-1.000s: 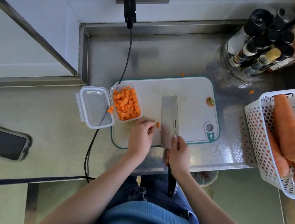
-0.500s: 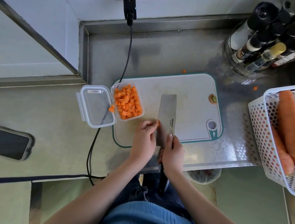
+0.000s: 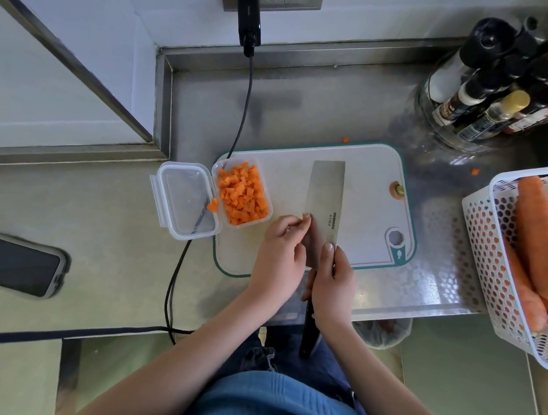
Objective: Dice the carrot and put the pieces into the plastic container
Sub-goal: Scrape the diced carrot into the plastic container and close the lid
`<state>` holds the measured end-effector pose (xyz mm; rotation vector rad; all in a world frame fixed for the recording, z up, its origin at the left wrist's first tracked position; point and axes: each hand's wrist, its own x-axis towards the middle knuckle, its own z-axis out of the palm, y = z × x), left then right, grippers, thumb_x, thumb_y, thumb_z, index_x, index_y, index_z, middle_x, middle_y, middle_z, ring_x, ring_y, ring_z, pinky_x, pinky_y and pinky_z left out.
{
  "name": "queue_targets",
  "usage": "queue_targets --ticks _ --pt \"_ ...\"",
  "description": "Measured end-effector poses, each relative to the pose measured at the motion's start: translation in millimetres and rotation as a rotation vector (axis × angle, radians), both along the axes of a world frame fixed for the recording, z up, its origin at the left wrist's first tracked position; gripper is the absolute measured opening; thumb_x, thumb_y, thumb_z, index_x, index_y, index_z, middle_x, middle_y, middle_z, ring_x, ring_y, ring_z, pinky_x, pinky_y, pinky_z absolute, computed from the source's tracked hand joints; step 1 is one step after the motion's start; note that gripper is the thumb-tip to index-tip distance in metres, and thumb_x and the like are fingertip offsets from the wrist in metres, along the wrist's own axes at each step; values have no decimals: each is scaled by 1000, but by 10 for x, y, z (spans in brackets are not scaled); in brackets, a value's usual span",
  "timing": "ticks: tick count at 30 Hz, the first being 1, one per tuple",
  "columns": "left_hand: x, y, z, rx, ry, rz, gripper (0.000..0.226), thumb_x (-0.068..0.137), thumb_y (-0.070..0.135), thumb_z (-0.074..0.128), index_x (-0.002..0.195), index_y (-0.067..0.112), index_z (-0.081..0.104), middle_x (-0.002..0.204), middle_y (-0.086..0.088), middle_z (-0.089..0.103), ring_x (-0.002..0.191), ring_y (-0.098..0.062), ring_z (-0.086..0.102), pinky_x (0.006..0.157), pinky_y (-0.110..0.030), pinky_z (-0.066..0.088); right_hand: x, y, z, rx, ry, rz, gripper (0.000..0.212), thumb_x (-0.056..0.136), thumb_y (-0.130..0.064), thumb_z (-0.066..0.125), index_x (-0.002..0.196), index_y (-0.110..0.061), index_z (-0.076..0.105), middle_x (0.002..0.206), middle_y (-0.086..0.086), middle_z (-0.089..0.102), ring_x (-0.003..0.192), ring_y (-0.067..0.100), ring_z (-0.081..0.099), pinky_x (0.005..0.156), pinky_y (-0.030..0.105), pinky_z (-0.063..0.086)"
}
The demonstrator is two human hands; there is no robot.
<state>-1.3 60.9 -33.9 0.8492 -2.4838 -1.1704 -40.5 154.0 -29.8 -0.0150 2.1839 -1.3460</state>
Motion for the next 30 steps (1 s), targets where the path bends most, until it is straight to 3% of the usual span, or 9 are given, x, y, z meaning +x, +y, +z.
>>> queue_targets --ticks 5,8,11,15,17,19,23,26,30 --pt "51 -278 160 -214 73 33 49 79 6 35 120 -2 60 106 -16 58 102 -21 48 95 -24 37 -11 -305 168 -99 9 46 39 103 -31 36 75 -6 46 50 4 49 36 21 44 36 29 36" --pt "102 -469 168 -251 11 96 47 80 1 40 123 -1 59 110 -17 59 105 -24 50 96 -25 35 -5 -551 188 -136 -5 99 38 103 -32 35 75 -10 46 46 3 46 34 19 43 37 29 36" --pt "171 -593 147 -286 -41 140 47 76 -6 51 122 0 60 111 -16 60 103 -32 55 93 -32 42 4 -689 182 -141 -5 159 36 103 -31 35 72 -16 46 46 5 45 33 18 42 36 26 35" --pt "264 -730 130 -425 -125 192 39 80 7 41 107 0 68 103 -10 63 98 -24 42 78 -39 53 -3 -709 136 -114 -2 174 34 103 -31 35 74 -19 48 52 9 46 34 17 41 35 26 37" --pt "324 -779 111 -414 -158 204 31 80 0 53 107 -1 68 109 -11 62 104 -24 41 80 -41 54 -30 -686 110 -98 -8 154 34 103 -33 35 78 -16 50 53 9 47 34 17 42 37 29 40" --pt "371 -801 87 -384 -190 217 39 77 -9 60 115 -2 64 118 -14 60 113 -28 44 90 -41 51 -65 -644 92 -82 -16 124 35 103 -33 35 80 -12 51 54 10 47 35 17 43 37 28 40" --pt "359 -808 86 -265 -279 296 52 84 -4 51 136 2 47 125 -19 55 112 -35 52 95 -41 46 -170 -518 81 -62 -19 69 36 103 -32 36 77 -10 48 54 10 47 36 17 43 35 23 38" --pt "321 -801 75 -158 -195 395 53 84 -7 48 135 7 49 111 -13 60 97 -29 57 86 -40 48 -261 -429 62 -46 -5 33 37 103 -32 35 78 -8 48 53 9 46 36 17 43 36 27 41" --pt "279 -738 91 -44 -52 425 52 80 -14 50 128 7 56 116 -16 61 101 -32 58 90 -40 47 -372 -330 30 -27 12 -27 38 103 -32 34 85 -3 51 55 14 45 37 20 43 34 23 39"
